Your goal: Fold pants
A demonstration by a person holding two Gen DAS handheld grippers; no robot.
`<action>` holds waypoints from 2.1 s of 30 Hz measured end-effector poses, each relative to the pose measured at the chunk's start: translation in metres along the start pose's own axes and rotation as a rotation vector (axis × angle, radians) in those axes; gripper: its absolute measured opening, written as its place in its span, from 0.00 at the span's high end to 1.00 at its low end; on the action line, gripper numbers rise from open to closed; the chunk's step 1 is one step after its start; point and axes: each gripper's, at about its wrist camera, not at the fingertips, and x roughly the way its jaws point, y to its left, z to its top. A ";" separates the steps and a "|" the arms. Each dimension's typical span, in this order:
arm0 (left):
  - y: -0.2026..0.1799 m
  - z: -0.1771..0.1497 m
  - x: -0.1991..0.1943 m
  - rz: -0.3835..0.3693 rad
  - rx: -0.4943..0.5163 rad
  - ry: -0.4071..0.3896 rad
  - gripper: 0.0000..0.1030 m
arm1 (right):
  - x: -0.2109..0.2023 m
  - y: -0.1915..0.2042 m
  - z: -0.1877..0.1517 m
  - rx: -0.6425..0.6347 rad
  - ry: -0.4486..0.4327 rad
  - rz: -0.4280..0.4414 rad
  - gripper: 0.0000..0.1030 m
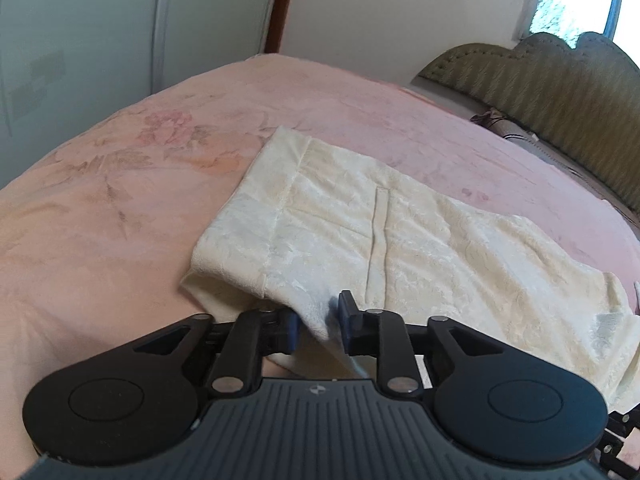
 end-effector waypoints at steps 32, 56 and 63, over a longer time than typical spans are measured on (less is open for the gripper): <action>-0.249 -0.063 0.033 -0.278 0.590 0.000 0.33 | -0.176 -0.110 -0.356 2.229 -0.329 -0.238 0.22; -0.238 -0.081 0.040 -0.244 0.537 -0.101 0.11 | -0.175 -0.249 -0.269 1.549 -0.501 -0.485 0.93; -0.239 -0.081 0.040 -0.244 0.539 -0.098 0.10 | -0.171 -0.193 -0.327 1.804 -0.214 -0.595 0.93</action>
